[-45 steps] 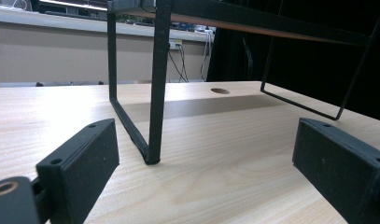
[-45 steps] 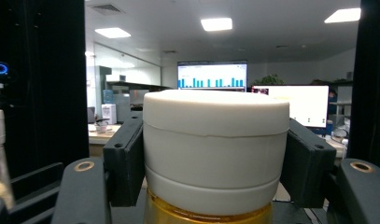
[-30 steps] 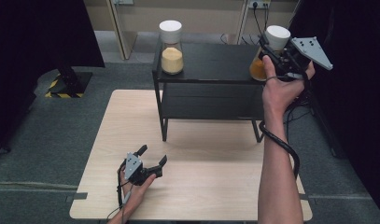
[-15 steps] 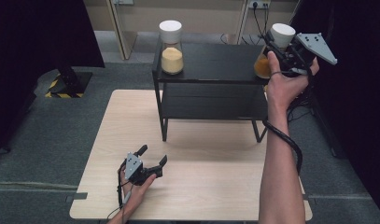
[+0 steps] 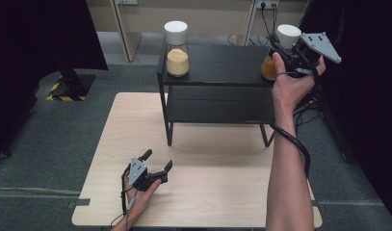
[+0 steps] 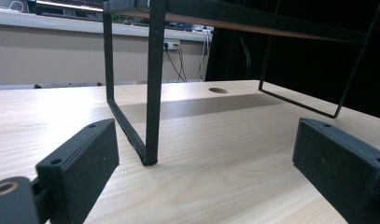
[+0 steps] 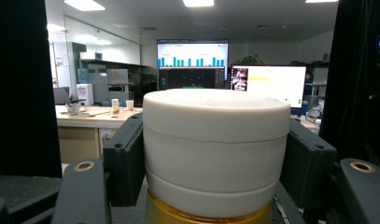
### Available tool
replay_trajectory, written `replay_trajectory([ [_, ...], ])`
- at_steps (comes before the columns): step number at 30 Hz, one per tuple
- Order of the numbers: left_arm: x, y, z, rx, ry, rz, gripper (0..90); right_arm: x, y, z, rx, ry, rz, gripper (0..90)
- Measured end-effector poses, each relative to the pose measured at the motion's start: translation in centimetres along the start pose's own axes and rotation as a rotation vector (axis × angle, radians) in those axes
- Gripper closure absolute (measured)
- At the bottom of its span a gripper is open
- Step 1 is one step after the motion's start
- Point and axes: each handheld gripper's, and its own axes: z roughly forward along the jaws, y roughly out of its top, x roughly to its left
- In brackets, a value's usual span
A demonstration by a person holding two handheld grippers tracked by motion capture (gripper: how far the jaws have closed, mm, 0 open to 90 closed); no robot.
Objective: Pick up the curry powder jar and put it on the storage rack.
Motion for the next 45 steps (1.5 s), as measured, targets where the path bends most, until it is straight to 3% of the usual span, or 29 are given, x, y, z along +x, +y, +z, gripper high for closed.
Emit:
replay_trajectory([
  [12, 0.0, 0.0, 0.0, -0.001, 0.001, -0.001, 6.5, 0.6, -0.2, 0.1, 0.000, -0.008, -0.025, 33.5],
  [21, 0.0, 0.0, 0.0, 0.001, 0.000, 0.001, 6.4, 0.7, -0.2, 0.1, 0.000, -0.008, -0.002, 31.8],
  [33, -0.1, 0.0, 0.0, 0.000, -0.001, 0.004, 6.4, 0.3, 0.0, -0.6, 0.024, -0.004, 0.049, 10.4],
  [45, -0.2, 0.0, 0.0, 0.001, -0.004, 0.010, 6.5, -0.5, -0.7, -3.2, 0.039, 0.049, 0.031, 7.5],
])
